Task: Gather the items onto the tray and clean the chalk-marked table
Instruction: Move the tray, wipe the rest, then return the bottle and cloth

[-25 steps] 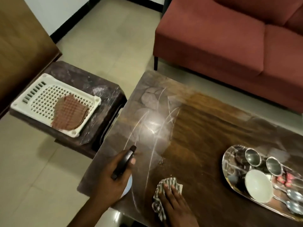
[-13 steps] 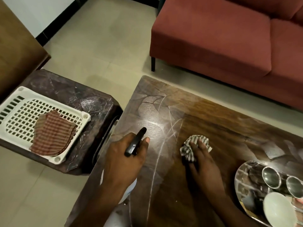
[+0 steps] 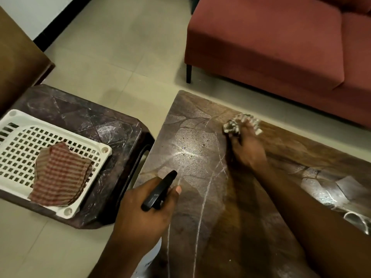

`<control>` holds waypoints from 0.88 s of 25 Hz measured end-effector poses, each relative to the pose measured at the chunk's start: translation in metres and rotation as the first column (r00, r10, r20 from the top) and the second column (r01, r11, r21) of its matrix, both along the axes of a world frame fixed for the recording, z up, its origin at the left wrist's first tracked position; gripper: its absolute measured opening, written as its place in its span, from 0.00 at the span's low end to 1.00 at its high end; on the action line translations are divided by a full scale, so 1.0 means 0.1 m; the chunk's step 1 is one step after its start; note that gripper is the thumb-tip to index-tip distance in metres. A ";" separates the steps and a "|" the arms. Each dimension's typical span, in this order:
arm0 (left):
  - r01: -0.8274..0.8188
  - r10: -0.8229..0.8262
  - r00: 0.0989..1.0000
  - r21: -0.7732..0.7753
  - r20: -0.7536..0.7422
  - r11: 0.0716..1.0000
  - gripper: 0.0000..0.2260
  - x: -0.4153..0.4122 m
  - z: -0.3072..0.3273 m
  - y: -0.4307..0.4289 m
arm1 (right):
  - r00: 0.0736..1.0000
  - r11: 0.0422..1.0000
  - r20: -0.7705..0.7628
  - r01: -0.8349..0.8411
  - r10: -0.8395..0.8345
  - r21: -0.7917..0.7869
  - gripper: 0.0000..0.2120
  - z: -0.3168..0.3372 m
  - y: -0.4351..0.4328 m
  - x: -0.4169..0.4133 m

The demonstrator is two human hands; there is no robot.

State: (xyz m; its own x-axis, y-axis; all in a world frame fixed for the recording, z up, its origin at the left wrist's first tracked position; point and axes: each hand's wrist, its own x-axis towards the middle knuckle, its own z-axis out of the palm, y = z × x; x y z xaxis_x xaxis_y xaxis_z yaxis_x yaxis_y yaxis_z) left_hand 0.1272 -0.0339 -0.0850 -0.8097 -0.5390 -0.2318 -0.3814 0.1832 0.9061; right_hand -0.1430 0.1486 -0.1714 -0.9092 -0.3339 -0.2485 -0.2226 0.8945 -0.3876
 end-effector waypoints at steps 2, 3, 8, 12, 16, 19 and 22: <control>-0.002 0.003 1.000 0.039 -0.018 0.999 0.10 -0.03 0.02 -0.12 | 0.949 0.948 0.013 -0.314 0.314 0.046 0.30 -0.01 -0.33 0.44; -0.003 0.004 1.000 0.050 -0.018 0.999 0.09 -0.05 0.02 -0.17 | 0.866 0.866 0.040 -0.499 0.498 0.042 0.30 -0.01 -0.42 0.82; 0.028 -0.029 0.999 -0.038 -0.013 0.999 0.06 -0.16 0.04 -0.24 | 0.367 0.365 0.028 -0.930 0.930 0.047 0.31 0.09 -0.16 1.30; -0.008 0.008 0.999 -0.001 -0.035 1.000 0.05 -0.14 0.02 -0.25 | 0.946 0.927 0.010 -0.321 0.325 0.193 0.33 0.11 -0.27 -0.16; -0.060 0.060 0.998 0.037 0.002 0.997 0.07 -0.11 0.03 -0.19 | 0.955 0.950 -0.004 -0.293 0.295 0.110 0.31 -0.02 -0.86 0.23; -0.070 0.070 0.997 0.025 0.030 0.997 0.05 -0.08 -0.02 -0.26 | 0.508 0.515 -0.129 -0.857 0.852 0.028 0.29 0.04 -0.94 1.21; -0.084 0.082 0.996 0.039 0.030 0.996 0.06 -0.11 -0.02 -0.34 | 0.135 0.141 -0.107 -0.989 0.985 0.046 0.25 -0.02 -0.92 1.00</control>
